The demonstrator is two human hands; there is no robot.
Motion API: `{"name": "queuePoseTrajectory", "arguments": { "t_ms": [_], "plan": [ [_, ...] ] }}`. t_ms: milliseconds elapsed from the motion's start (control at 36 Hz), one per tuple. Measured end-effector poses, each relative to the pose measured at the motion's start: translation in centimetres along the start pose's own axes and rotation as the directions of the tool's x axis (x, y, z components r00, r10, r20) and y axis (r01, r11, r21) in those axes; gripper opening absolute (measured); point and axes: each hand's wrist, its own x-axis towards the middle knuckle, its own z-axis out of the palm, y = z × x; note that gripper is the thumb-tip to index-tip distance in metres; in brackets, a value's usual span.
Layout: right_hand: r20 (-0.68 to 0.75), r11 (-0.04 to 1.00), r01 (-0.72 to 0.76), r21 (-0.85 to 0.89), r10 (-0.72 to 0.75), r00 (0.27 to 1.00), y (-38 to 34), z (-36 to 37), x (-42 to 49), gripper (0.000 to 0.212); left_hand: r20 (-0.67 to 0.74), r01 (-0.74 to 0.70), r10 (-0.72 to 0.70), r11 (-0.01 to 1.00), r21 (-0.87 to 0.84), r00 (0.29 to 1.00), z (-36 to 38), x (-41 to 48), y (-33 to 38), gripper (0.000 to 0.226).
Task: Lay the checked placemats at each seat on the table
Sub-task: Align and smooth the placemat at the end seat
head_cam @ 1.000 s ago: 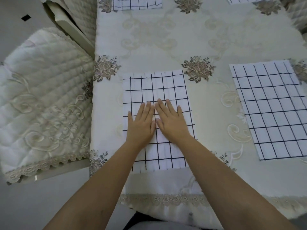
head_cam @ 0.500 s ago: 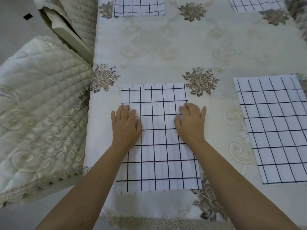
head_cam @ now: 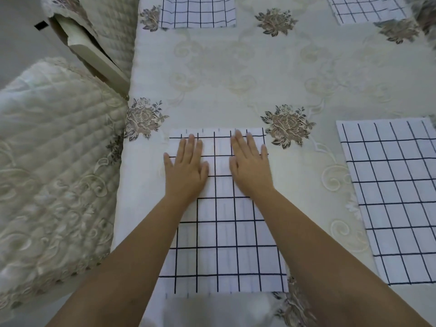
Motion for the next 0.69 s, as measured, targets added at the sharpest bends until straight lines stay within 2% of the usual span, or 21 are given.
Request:
{"name": "queuePoseTrajectory", "arguments": {
  "t_ms": [111, 194, 250, 278, 333, 417, 472, 556, 611, 694],
  "plan": [
    [-0.023, 0.991, -0.132, 0.021, 0.133, 0.991, 2.3, -0.5, -0.1, 0.055, -0.017, 0.053, -0.053, 0.998, -0.024, 0.998, -0.4, -0.3, -1.6, 0.068],
    [-0.031, 0.986, -0.166, 0.018, 0.166, 0.986, 3.5, -0.8, -0.6, 0.057, -0.046, 0.1, -0.102, 0.994, -0.038, 0.994, -0.7, -0.8, -2.7, 0.069],
    [0.002, 0.983, -0.181, 0.029, 0.181, 0.983, 3.9, -1.4, -0.7, 0.055, -0.012, 0.119, -0.12, 0.992, -0.043, 0.993, -0.9, -1.2, -3.3, 0.059],
    [0.032, 0.979, -0.19, 0.073, 0.188, 0.982, 4.0, -1.6, -0.7, 0.053, 0.011, 0.125, -0.125, 0.99, -0.066, 0.992, -1.0, -1.3, -3.4, 0.055],
    [0.078, 0.932, -0.228, 0.282, 0.214, 0.974, 3.8, -2.6, -1.0, 0.053, 0.023, 0.145, -0.143, 0.975, -0.17, 0.989, -1.7, -1.9, -3.3, 0.054],
    [0.011, 0.779, -0.226, 0.584, 0.271, 0.963, 2.8, -3.4, -2.8, 0.053, -0.062, 0.151, -0.185, 0.922, -0.357, 0.981, -2.4, -3.8, -2.2, 0.053],
    [-0.083, 0.74, -0.178, 0.649, 0.301, 0.95, 1.4, -3.5, -5.2, 0.049, -0.118, 0.099, -0.166, 0.895, -0.434, 0.979, -2.3, -6.0, -1.0, 0.05],
    [-0.189, 0.755, -0.128, 0.643, 0.318, 0.929, -0.9, -3.0, -9.0, 0.032, -0.172, -0.015, -0.082, 0.865, -0.501, 0.982, -1.5, -9.7, 0.7, 0.042],
    [-0.212, 0.763, -0.099, 0.639, 0.299, 0.93, -2.2, -2.5, -11.4, 0.027, -0.22, -0.099, -0.005, 0.882, -0.461, 0.976, -0.7, -12.2, 1.6, 0.04],
    [-0.258, 0.851, -0.021, 0.524, 0.182, 0.949, -3.9, -1.2, -14.6, 0.024, -0.234, -0.181, 0.096, 0.909, -0.374, 0.968, 0.5, -15.2, 2.8, 0.032]
  ]
}}
